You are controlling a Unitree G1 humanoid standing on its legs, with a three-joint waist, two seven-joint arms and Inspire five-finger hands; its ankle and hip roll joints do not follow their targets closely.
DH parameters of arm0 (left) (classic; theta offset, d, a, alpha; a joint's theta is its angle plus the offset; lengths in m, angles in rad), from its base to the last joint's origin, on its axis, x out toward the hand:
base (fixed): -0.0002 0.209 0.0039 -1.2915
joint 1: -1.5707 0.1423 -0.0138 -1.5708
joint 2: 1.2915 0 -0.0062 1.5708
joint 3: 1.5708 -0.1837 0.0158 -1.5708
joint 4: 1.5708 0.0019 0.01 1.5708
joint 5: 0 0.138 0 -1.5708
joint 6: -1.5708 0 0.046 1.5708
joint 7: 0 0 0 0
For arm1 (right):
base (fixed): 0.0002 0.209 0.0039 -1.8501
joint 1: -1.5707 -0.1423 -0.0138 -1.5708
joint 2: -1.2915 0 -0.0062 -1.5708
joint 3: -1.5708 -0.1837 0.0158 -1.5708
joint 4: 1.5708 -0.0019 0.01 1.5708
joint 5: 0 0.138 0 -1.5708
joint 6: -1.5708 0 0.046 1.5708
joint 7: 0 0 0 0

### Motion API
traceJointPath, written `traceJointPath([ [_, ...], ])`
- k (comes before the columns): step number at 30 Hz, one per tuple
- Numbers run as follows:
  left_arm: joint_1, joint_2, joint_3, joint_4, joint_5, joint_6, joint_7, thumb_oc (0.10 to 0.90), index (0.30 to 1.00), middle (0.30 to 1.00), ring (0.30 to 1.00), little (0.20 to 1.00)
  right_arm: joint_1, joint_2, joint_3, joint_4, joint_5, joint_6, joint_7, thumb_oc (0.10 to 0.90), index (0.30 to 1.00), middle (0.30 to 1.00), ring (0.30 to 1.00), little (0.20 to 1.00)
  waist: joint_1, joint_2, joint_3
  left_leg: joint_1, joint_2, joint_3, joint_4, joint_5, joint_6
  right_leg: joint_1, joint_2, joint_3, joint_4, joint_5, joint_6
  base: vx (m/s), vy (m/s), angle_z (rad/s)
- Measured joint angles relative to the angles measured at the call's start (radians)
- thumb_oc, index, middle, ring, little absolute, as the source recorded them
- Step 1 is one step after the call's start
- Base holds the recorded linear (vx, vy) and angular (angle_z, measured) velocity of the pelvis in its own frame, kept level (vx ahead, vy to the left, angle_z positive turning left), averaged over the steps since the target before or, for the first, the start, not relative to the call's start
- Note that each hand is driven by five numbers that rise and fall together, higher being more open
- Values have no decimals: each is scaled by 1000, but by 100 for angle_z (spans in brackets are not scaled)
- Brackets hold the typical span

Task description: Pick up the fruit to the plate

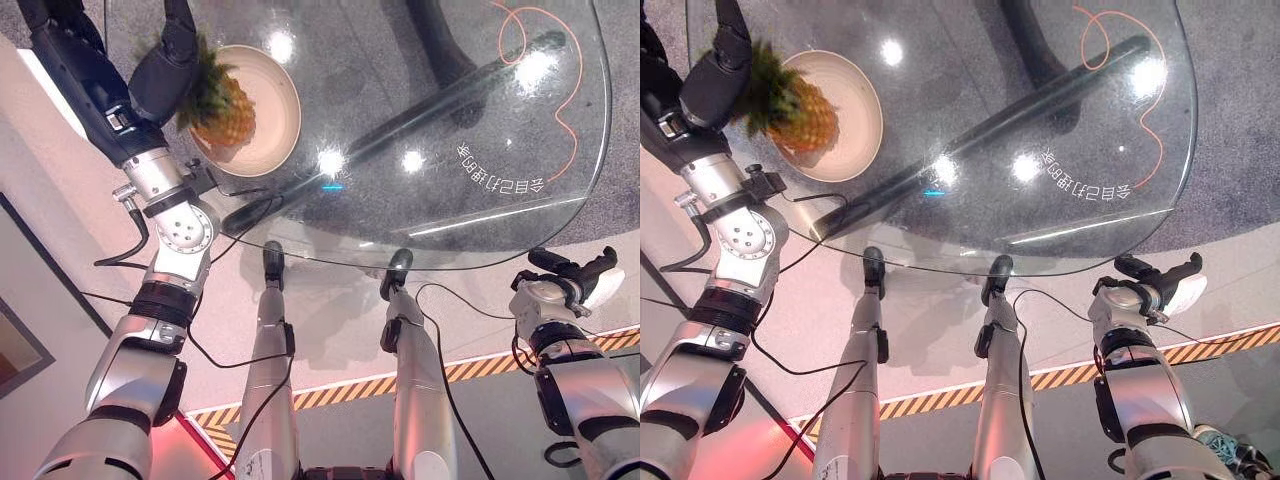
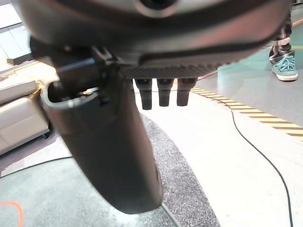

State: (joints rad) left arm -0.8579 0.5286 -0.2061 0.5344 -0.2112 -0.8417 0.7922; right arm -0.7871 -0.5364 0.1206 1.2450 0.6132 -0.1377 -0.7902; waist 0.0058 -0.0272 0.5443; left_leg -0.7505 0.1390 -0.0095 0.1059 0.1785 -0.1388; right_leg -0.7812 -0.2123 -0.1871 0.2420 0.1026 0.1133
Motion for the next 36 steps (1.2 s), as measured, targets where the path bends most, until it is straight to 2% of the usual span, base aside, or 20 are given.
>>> traceJointPath([
  [6,6,1,4,-8,0,0,0,800,900,900,900,900,16,2,0,0,0,-1,1,800,900,900,900,900,7,-4,1,5,0,0,0,0,0,5,0,0,0,0,0,0,0,0],
  [10,44,1,35,-41,-18,2,-26,800,900,900,900,900,42,15,-2,0,0,-7,2,800,900,900,900,900,10,-12,2,44,1,0,-3,-1,0,45,2,-1,-8,0,0,0,0,0],
  [13,62,6,50,-90,-72,9,-65,800,900,900,900,900,72,24,-5,0,-1,-27,6,800,900,900,900,900,16,-13,1,74,1,0,-4,-3,2,84,3,-3,-23,1,1,0,0,0],
  [16,95,14,97,-128,-192,46,-163,800,900,900,900,900,106,31,-8,-4,-5,-41,47,800,900,900,900,900,20,-14,1,119,2,3,-7,-11,8,136,5,-2,-44,3,6,17,-20,-1],
  [20,205,15,143,-127,-332,132,-268,800,900,900,900,900,198,58,-33,-19,-23,-62,98,800,900,900,900,900,22,-15,1,255,2,17,-55,-11,6,278,8,-3,-113,16,15,16,6,-2],
  [22,261,15,153,-125,-376,155,-307,800,900,900,900,900,247,63,-45,-28,-25,-68,114,800,900,900,900,900,27,-14,1,318,0,25,-77,-15,8,347,8,-4,-151,19,25,50,52,-2],
  [26,399,8,182,-112,-507,224,-464,800,900,900,900,900,369,82,-101,-45,-65,-68,154,800,900,900,900,900,38,-13,-2,487,-8,44,-134,-23,13,535,6,-16,-248,40,37,156,79,3],
  [28,448,8,193,-111,-532,248,-507,800,900,900,900,900,428,83,-116,-46,-82,-68,171,800,900,900,900,900,46,-9,-14,531,-11,47,-143,-32,15,595,4,-25,-285,42,41,230,64,6],
  [29,484,4,221,-99,-570,282,-558,800,900,900,900,900,456,94,-130,-47,-103,-66,190,800,900,900,900,900,50,-9,-15,573,-14,49,-144,-39,15,650,4,-26,-309,51,44,153,46,3],
  [30,517,-3,233,-68,-600,316,-590,800,900,900,900,900,490,107,-141,-47,-116,-65,210,800,900,900,900,900,49,-9,-33,608,-15,56,-153,-47,15,686,3,-26,-326,48,47,191,58,3],
  [32,563,-15,235,-15,-617,361,-617,800,900,900,900,900,542,117,-141,-46,-147,-64,240,800,900,900,900,900,47,0,-99,611,-16,57,-165,-51,15,687,2,-26,-327,39,51,193,55,1],
  [36,672,-64,252,194,-569,454,-703,800,900,900,900,900,614,150,-141,-43,-222,-10,292,800,900,900,900,900,39,18,-200,704,-18,77,-191,-69,15,757,-1,-22,-327,15,59,265,47,-10],
])
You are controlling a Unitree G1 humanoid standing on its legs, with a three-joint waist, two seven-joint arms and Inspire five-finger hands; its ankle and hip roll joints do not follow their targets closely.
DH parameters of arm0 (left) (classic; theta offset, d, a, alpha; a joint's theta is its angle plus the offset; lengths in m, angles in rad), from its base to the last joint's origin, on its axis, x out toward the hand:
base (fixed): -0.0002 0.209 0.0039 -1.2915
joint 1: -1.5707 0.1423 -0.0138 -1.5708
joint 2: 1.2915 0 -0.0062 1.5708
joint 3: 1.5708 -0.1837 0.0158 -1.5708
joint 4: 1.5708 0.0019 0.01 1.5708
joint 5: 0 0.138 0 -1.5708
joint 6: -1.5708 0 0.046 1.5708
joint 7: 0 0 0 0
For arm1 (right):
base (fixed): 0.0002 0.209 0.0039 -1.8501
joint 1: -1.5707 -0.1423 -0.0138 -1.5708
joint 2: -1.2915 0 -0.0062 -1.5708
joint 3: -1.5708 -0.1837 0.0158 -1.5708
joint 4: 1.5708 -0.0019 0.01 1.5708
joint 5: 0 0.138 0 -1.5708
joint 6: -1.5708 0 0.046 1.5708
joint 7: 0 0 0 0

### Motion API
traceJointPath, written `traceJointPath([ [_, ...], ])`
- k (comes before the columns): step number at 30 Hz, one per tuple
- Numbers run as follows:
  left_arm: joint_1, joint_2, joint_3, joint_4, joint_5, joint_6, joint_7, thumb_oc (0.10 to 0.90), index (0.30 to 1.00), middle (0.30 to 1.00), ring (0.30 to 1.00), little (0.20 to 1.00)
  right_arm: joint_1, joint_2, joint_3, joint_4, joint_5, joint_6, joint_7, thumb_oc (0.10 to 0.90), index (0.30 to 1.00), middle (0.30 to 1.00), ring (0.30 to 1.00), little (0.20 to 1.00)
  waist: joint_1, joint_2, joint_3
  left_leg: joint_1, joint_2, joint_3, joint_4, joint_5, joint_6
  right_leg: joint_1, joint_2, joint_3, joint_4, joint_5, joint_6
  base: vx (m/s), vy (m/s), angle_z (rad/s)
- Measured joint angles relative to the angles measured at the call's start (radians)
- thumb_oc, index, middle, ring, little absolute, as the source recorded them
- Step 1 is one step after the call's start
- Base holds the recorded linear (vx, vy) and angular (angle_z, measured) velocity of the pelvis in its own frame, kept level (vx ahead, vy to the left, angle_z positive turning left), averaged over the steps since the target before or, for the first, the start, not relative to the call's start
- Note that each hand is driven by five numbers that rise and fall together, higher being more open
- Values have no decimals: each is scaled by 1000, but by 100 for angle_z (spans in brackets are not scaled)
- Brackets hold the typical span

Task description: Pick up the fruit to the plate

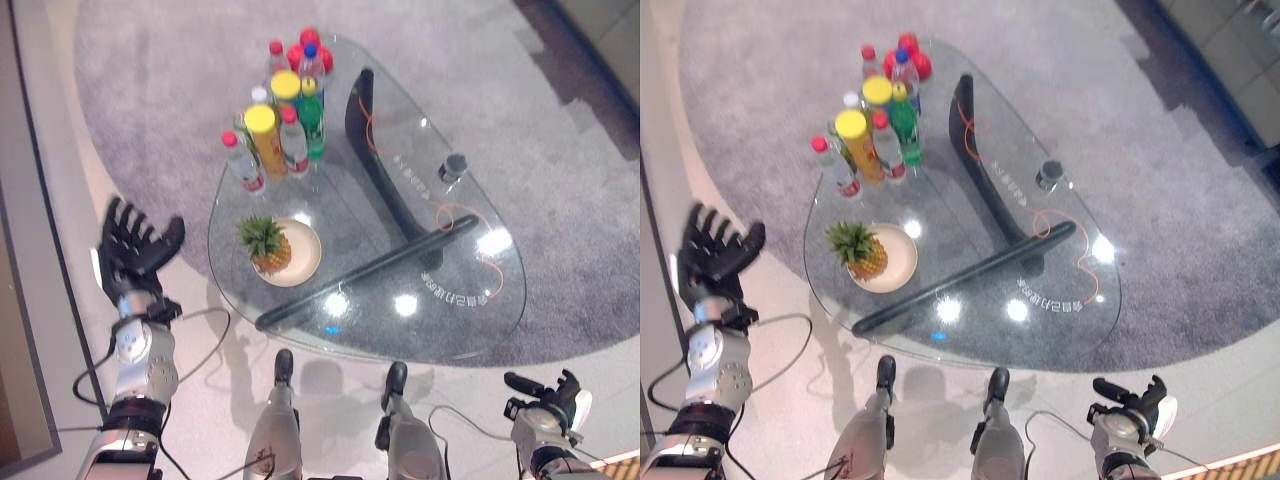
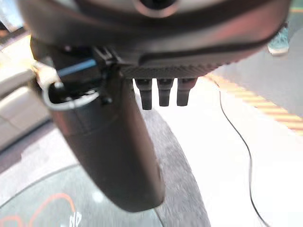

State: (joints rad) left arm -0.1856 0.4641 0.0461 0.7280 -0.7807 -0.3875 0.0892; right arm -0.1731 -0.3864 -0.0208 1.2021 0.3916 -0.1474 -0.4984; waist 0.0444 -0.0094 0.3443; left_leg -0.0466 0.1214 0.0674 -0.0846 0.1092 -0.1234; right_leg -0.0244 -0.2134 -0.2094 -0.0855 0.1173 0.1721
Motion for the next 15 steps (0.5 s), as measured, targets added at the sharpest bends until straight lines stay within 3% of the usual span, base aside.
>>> traceJointPath([
  [6,152,-59,0,234,179,62,-40,800,900,900,900,900,102,26,6,51,-94,54,68,800,900,900,900,900,-21,8,-156,95,2,10,0,-37,-2,87,1,12,0,-35,6,199,35,-5],
  [15,238,-109,-47,484,373,114,-116,800,900,900,900,900,196,30,36,126,-183,122,169,800,900,900,900,900,-28,26,-260,131,8,17,-8,-55,-1,126,4,24,-6,-51,5,59,6,-2],
])
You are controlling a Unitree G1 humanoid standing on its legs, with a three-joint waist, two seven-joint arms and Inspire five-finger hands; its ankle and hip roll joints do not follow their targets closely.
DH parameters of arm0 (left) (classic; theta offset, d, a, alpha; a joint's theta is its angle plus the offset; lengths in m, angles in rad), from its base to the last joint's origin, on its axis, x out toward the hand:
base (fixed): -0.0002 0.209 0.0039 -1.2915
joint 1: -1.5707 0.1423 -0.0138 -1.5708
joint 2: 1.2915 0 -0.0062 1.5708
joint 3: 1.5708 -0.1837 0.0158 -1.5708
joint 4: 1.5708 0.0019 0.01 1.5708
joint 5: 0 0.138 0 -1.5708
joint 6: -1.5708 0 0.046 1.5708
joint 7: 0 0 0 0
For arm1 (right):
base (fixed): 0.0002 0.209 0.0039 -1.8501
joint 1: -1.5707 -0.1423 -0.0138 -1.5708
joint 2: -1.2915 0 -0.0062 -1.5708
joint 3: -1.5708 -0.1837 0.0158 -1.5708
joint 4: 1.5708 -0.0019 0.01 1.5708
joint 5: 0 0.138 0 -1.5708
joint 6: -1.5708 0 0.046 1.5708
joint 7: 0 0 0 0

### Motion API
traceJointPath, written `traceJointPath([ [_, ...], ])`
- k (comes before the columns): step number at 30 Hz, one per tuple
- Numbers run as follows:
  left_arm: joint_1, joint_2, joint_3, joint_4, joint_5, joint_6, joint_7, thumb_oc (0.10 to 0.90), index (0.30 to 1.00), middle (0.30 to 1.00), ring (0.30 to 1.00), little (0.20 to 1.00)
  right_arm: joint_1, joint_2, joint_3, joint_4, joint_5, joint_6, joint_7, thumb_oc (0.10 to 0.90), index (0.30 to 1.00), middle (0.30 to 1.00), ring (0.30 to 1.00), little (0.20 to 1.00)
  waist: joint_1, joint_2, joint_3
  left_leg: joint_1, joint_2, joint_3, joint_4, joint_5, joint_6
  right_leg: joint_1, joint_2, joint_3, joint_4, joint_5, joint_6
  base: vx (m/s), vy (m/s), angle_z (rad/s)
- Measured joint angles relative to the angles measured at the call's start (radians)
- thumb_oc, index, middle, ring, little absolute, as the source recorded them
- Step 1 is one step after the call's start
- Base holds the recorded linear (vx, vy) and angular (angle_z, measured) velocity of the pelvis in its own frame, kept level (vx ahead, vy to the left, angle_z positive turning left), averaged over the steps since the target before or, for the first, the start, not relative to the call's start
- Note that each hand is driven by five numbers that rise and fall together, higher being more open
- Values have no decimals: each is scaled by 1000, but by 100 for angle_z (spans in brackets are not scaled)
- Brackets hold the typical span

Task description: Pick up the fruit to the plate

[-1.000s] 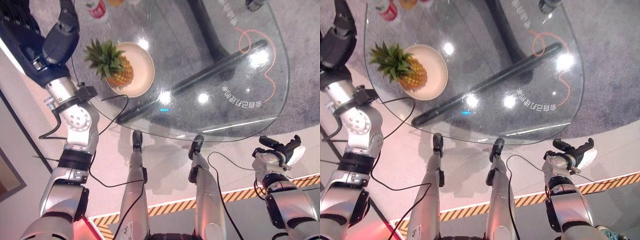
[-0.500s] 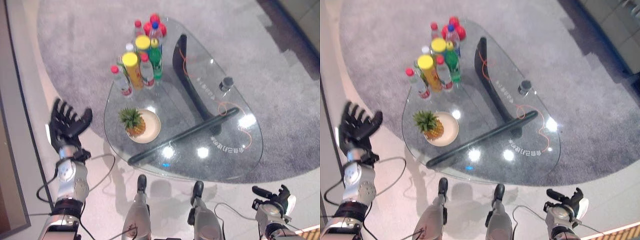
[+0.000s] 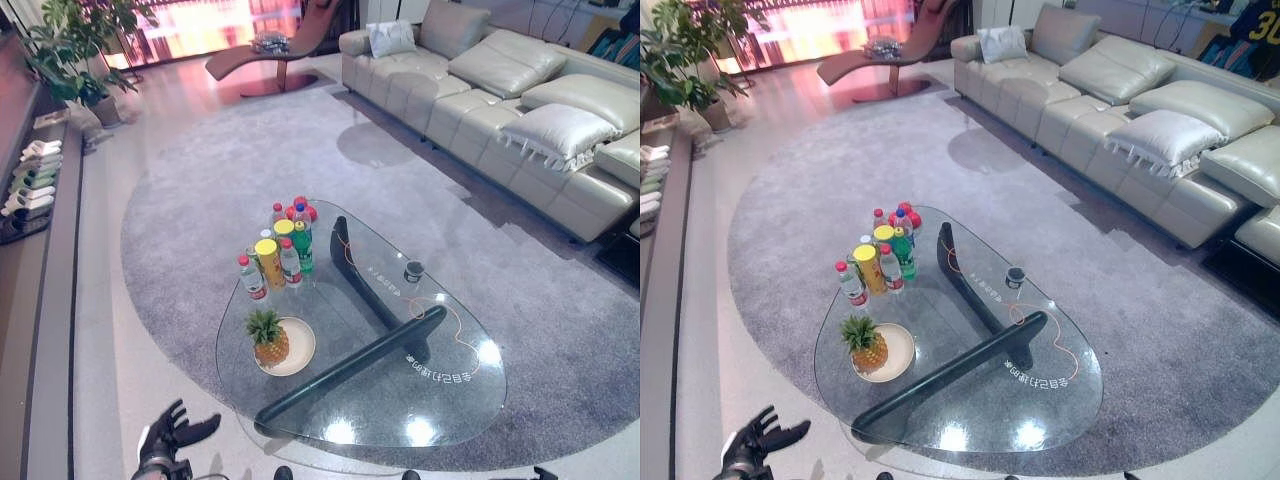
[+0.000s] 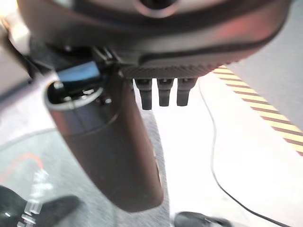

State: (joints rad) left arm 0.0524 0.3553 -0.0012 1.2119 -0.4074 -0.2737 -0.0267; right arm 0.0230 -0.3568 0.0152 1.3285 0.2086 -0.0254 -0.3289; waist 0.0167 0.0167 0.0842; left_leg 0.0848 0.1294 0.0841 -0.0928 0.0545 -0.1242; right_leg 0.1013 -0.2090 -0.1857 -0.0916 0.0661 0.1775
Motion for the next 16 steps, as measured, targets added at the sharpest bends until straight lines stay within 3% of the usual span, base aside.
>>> traceJointPath([
  [6,2,-34,-70,87,117,176,-37,800,900,900,900,900,11,0,70,20,-53,57,26,800,900,900,900,900,0,12,-27,-2,6,3,0,3,2,-2,3,-3,0,0,-2,0,0,0],
  [9,2,-39,-103,108,158,257,-75,800,900,900,900,900,7,2,85,31,-55,107,95,800,900,900,900,900,2,11,-44,-1,4,6,0,1,1,-1,3,-5,0,0,-7,0,0,0],
  [16,-4,-39,-107,108,199,341,-98,800,900,900,900,900,-11,18,108,46,-93,168,178,800,900,900,900,900,0,3,-66,2,4,11,0,0,0,-1,3,-5,0,0,-7,15,1,0],
])
